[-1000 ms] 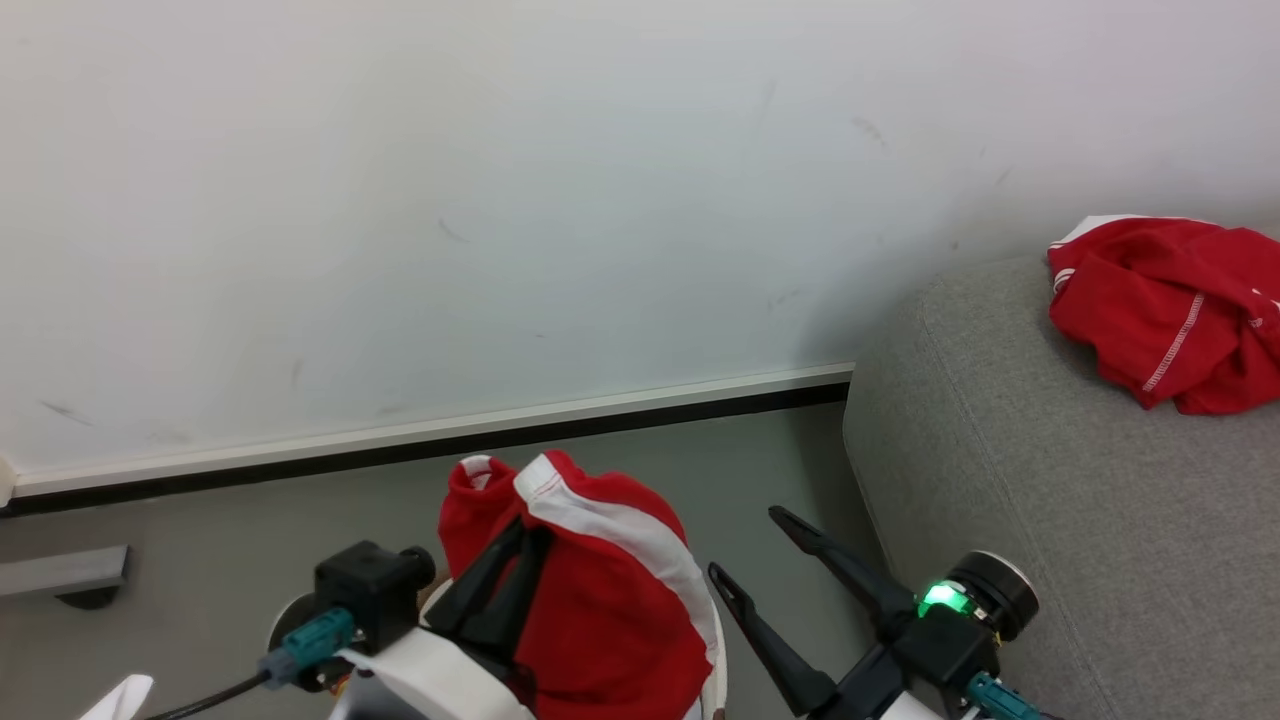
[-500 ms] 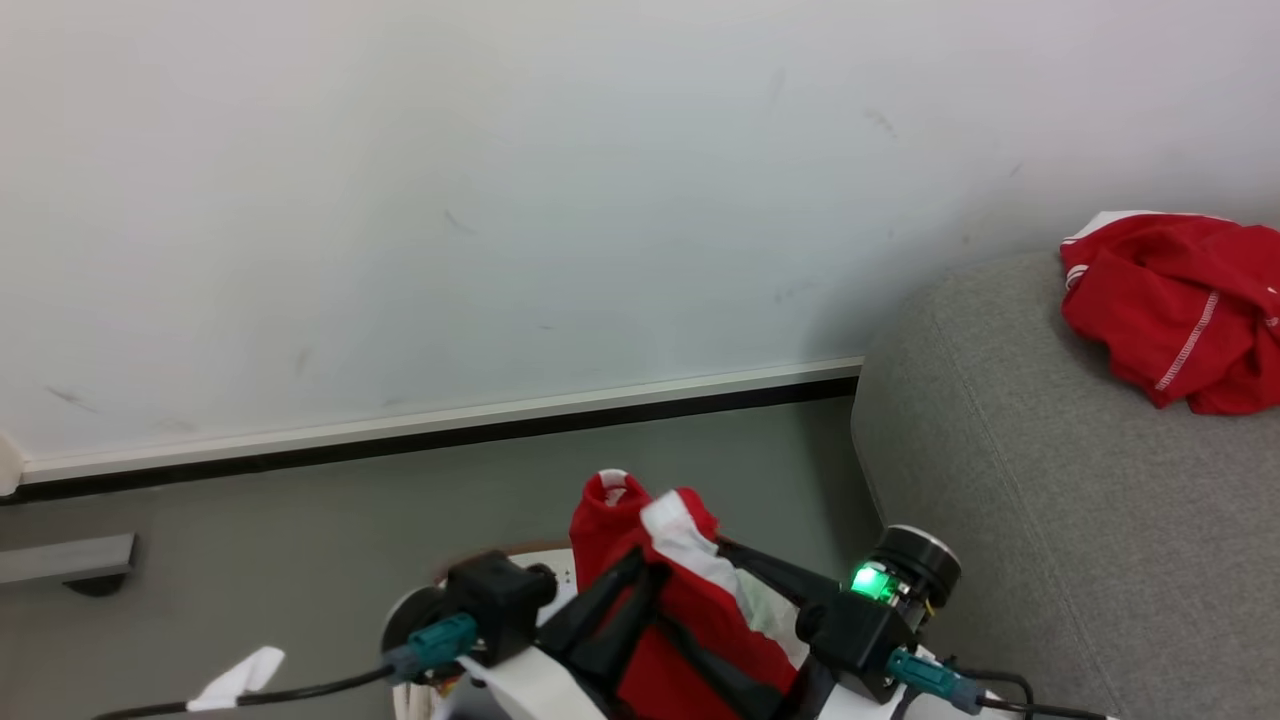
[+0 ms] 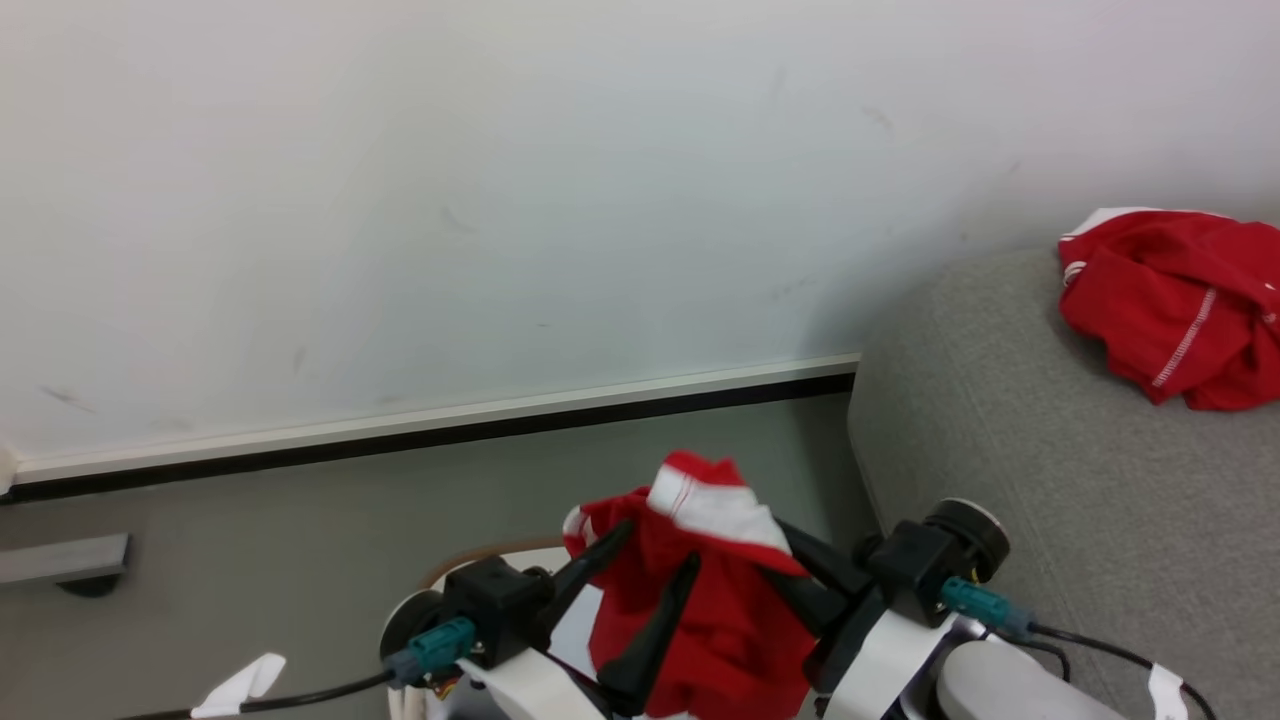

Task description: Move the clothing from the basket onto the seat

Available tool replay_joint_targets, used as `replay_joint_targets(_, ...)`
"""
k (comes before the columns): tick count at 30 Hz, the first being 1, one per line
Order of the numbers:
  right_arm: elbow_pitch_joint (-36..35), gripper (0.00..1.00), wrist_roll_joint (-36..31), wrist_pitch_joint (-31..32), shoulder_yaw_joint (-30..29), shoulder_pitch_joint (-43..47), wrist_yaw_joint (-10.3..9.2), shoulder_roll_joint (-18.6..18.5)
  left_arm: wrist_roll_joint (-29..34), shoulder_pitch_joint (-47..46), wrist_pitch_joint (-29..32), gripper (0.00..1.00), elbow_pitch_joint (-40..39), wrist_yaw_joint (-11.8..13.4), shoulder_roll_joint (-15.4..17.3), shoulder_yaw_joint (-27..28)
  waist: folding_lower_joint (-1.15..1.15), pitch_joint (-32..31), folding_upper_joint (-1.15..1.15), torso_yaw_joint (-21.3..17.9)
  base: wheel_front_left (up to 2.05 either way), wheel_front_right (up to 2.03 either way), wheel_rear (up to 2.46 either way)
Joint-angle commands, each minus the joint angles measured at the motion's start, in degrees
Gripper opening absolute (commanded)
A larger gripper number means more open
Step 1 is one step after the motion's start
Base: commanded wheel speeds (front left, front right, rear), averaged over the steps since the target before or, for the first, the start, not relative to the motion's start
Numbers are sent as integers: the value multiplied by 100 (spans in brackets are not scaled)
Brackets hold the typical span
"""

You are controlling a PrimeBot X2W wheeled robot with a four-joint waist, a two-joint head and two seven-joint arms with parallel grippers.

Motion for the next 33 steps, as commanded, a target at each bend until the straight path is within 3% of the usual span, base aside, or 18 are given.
replay_joint_targets(1, -29, 0, -48, 2, -131, 44, -13, -58, 98, -38, -98, 100, 30, 44, 16, 6, 0, 46, 0, -101, 0, 0, 0)
replay_joint_targets(7, -169, 0, -193, 2, -655, 68, -13, -187, 137, -65, -291, 100, 221, 127, -61, -14, 0, 195, 0, -611, 0, 0, 0)
replay_joint_targets(20, -484, 0, -445, 2, -1764, 222, -13, -374, 266, -537, -359, 100, 472, 45, -149, -239, 0, 772, 0, -1784, 0, 0, 0)
replay_joint_targets(27, -585, 0, -491, 2, -2503, 221, -13, -376, 415, -903, -298, 100, 480, 27, -167, -335, 0, 1226, 0, -1867, 0, 0, 0)
replay_joint_targets(33, -666, 0, -595, 1, -3461, -423, -13, -603, 624, -1522, -161, 100, 382, -26, -224, -485, 0, 2145, 0, -1643, 0, 0, 0)
